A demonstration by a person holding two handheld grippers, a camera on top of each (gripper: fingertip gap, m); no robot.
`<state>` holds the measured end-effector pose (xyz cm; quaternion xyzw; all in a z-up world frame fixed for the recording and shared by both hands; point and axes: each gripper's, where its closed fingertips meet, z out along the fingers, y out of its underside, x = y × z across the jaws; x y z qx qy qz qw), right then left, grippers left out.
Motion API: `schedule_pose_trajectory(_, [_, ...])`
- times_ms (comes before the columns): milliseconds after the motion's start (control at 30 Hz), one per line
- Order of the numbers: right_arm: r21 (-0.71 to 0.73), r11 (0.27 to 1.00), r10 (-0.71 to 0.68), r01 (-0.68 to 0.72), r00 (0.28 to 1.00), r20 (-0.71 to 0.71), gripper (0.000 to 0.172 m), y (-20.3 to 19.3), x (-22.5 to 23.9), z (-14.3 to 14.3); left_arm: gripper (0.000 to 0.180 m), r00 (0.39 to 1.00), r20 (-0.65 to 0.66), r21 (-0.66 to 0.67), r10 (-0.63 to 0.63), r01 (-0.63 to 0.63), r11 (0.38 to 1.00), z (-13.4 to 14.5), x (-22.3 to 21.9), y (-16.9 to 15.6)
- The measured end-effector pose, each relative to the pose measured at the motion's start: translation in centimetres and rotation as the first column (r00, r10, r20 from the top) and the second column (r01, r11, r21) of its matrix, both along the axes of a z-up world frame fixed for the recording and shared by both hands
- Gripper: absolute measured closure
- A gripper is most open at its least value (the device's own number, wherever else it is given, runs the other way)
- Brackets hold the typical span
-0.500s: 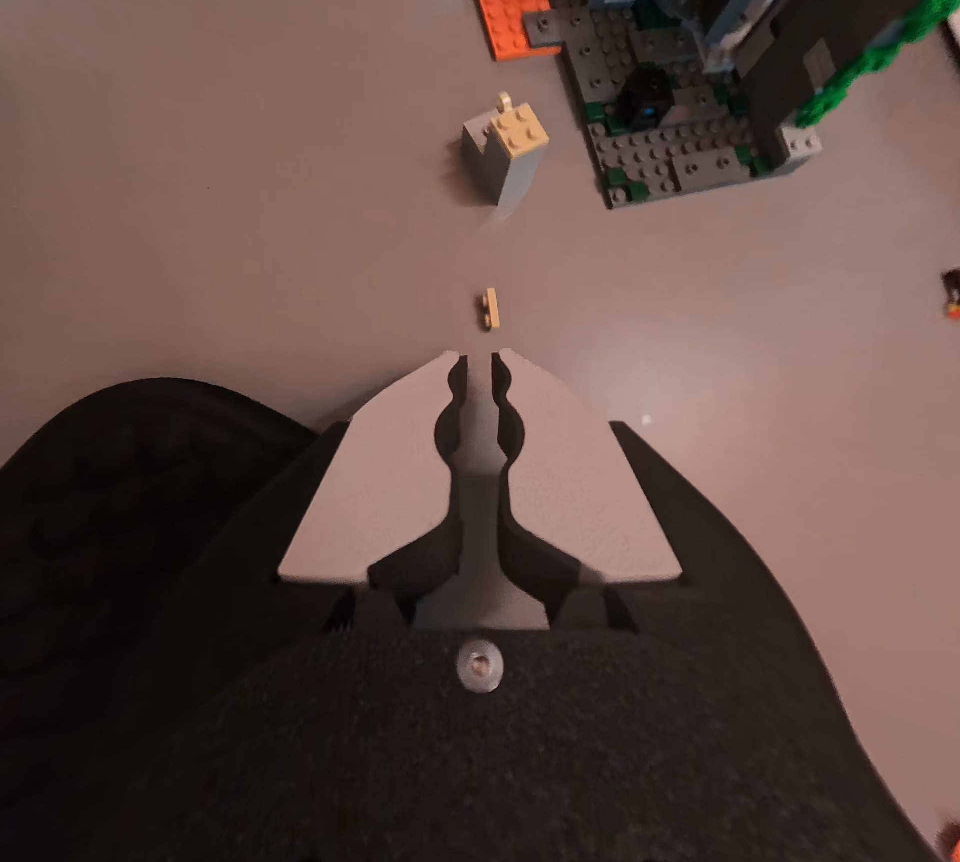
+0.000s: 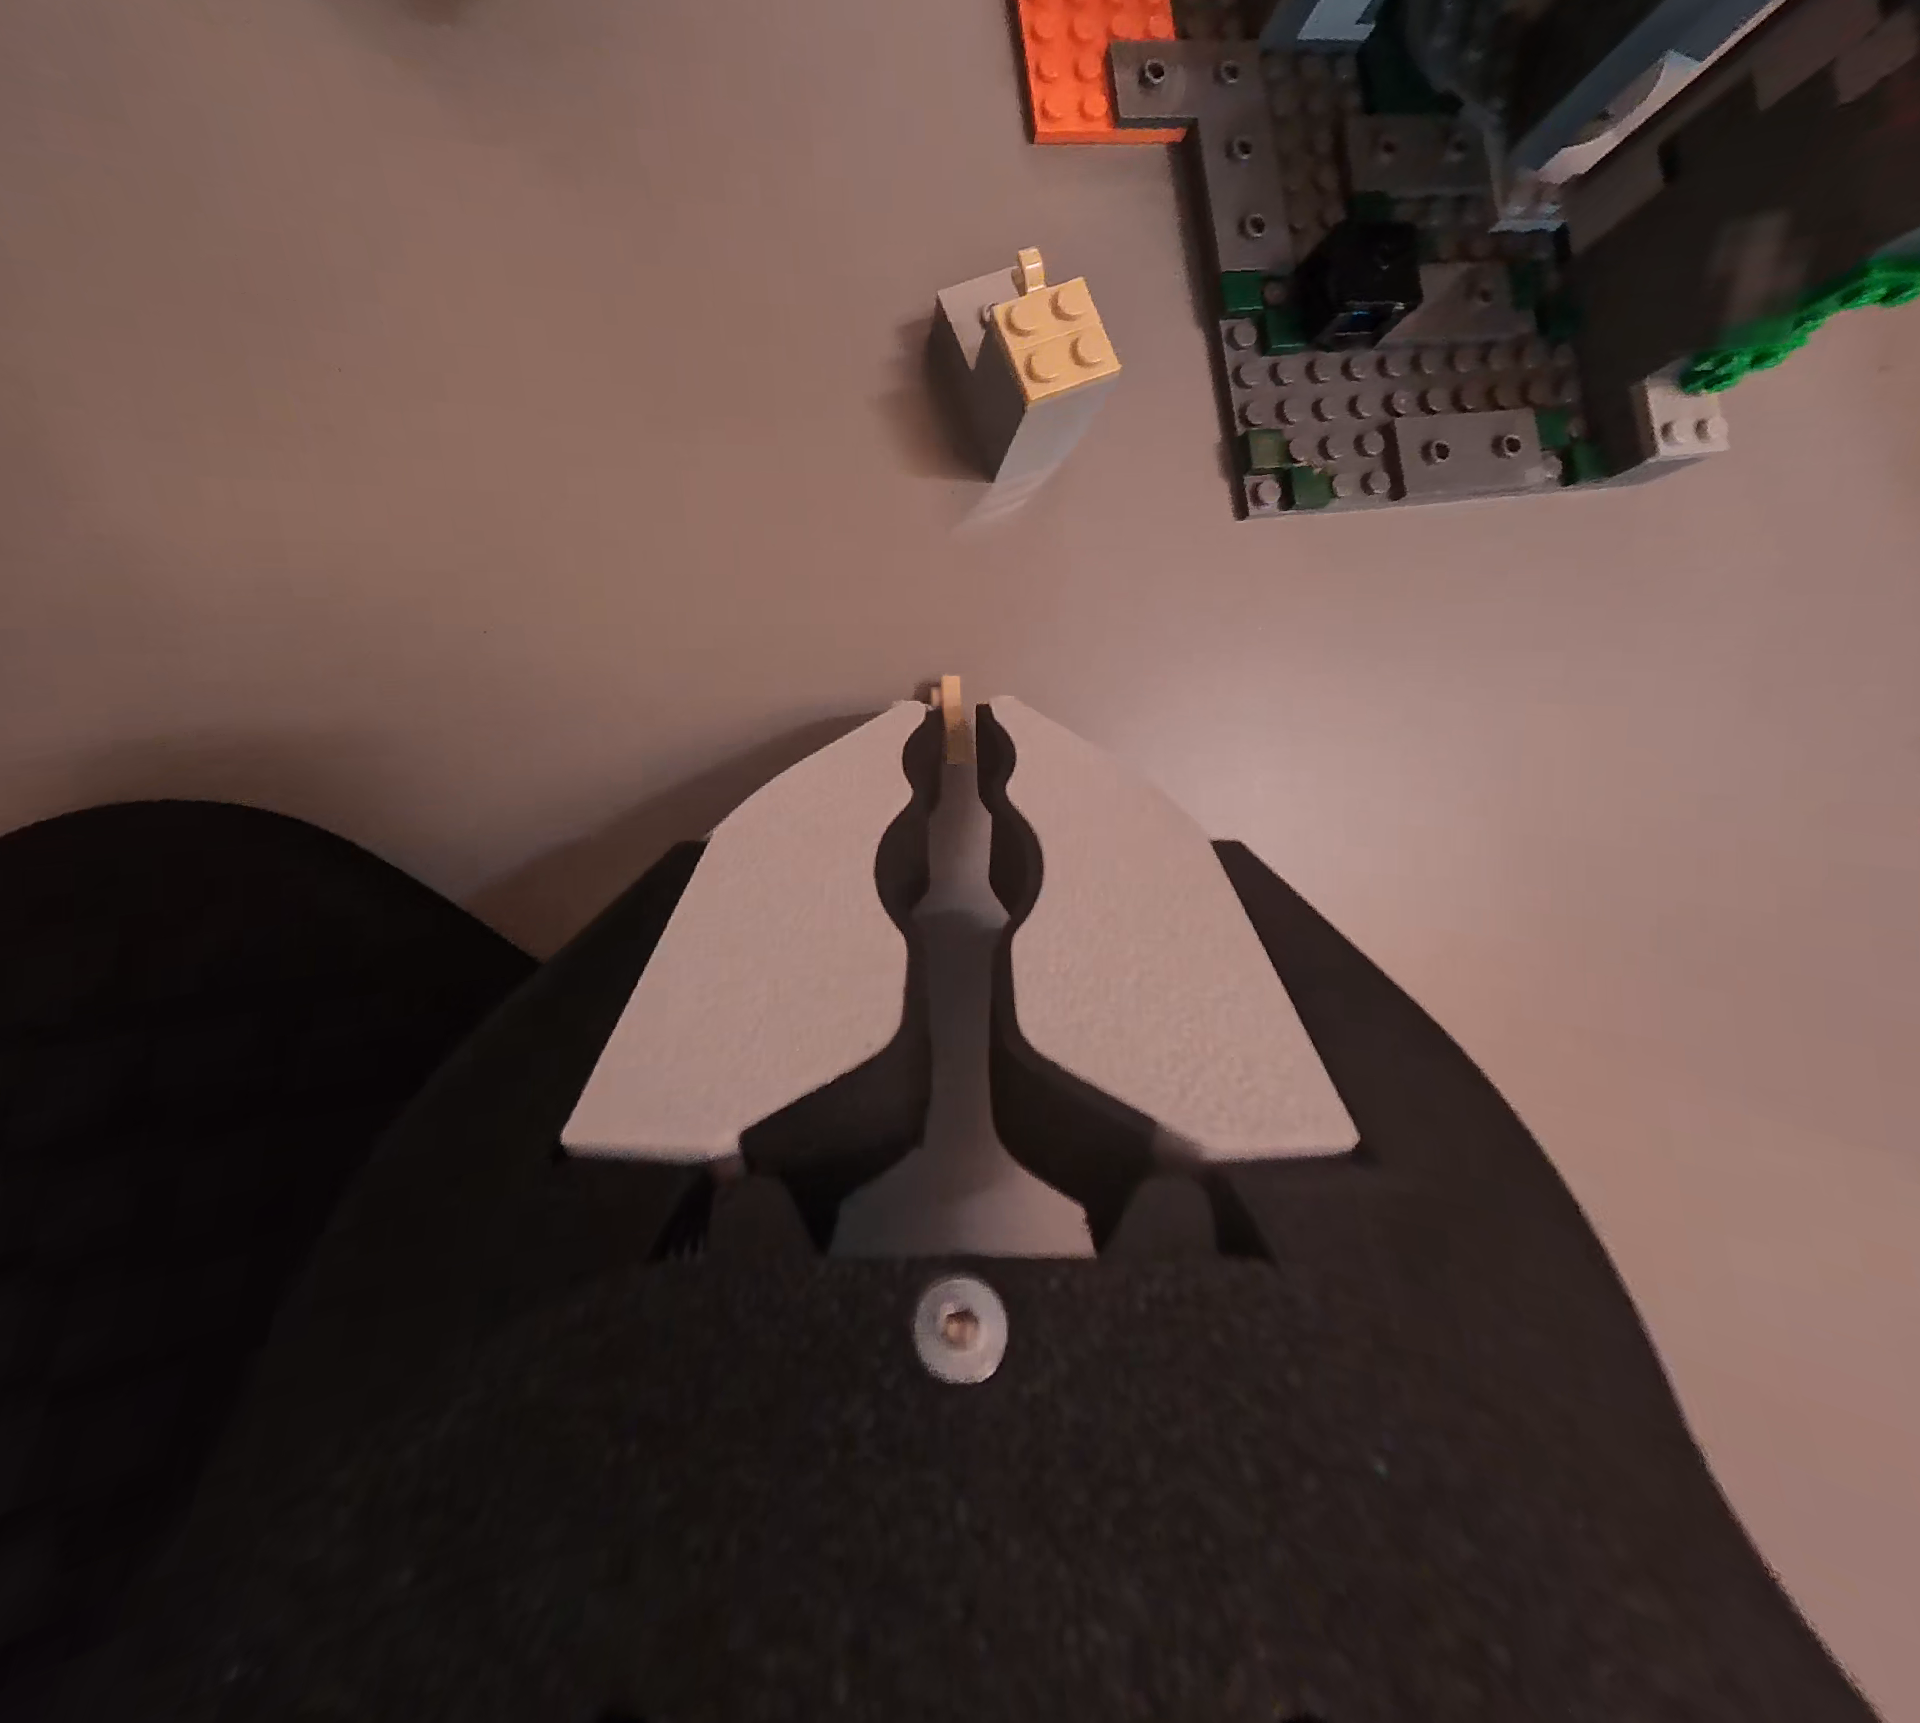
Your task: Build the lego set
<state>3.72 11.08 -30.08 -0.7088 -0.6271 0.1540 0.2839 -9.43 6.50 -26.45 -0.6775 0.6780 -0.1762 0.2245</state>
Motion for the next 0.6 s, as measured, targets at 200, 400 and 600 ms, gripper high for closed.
schedule_pose_trajectory(200, [-0.093, 0.995, -0.033, 0.029, 0.999, -0.041, 0.169, 0.7, -0.5, -0.1, 0.173, 1.000, 0.013, -0.044, -0.012, 0.012, 0.999, -1.2, 0.5, -0.7])
schedule_pose_trajectory(400, [-0.334, 0.934, -0.169, 0.129, 0.981, -0.093, 0.169, 1.5, -0.3, 0.1, 0.173, 0.999, 0.034, -0.073, -0.014, 0.016, 0.997, -1.7, 0.8, -1.0])
schedule_pose_trajectory(600, [-0.324, 0.929, -0.213, 0.179, 0.974, -0.073, 0.166, 3.2, 0.6, 0.1, 0.173, 0.999, 0.052, -0.089, -0.011, 0.016, 0.996, -2.0, 1.1, -1.1])
